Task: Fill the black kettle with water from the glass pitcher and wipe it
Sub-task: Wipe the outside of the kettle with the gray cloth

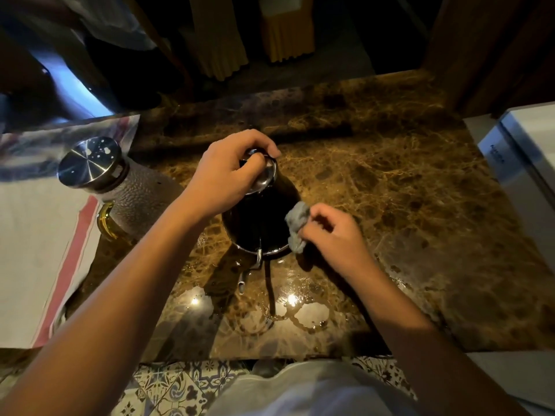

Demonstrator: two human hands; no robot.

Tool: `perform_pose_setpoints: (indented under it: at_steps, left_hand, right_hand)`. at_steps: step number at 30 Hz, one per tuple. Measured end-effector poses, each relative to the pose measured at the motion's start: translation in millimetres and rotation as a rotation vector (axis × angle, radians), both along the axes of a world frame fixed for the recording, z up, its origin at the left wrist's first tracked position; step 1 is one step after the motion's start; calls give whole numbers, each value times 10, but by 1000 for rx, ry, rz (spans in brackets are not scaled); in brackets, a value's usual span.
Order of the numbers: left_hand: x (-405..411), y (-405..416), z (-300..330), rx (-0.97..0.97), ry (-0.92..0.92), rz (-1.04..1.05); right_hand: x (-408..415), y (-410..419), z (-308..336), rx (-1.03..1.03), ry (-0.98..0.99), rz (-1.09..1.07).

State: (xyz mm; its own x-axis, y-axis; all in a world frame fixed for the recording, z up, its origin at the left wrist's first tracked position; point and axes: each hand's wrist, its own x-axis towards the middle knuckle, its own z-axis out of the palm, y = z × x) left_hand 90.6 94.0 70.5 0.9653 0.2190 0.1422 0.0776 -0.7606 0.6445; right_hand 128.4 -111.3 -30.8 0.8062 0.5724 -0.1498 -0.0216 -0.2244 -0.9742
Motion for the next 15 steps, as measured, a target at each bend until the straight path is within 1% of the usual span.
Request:
perform_pose_setpoints:
  at_steps: [2,4,7,10,12,15]
  left_hand:
    - [-13,-19,-1,-21,-1,-24]
    - [-20,-25,4,-49,-14,-30]
    - [-27,-21,30,-116,-34,-58]
    - [-44,-66,29,-177,-78,-54]
    - [-55,-98,1,-164,-111,-29]
    - [-51,-89,-28,-93,-130,-11]
  right_hand:
    - [55,-38,173,125,0,-59]
    - [89,9,298,206,-88,-104]
    - [59,182,330,249,-109,-182]
    - [-61,330,247,312,-108,-209]
    - [-148,371,160,326,-121,-242]
    - [-218,383,41,293,-142,-264]
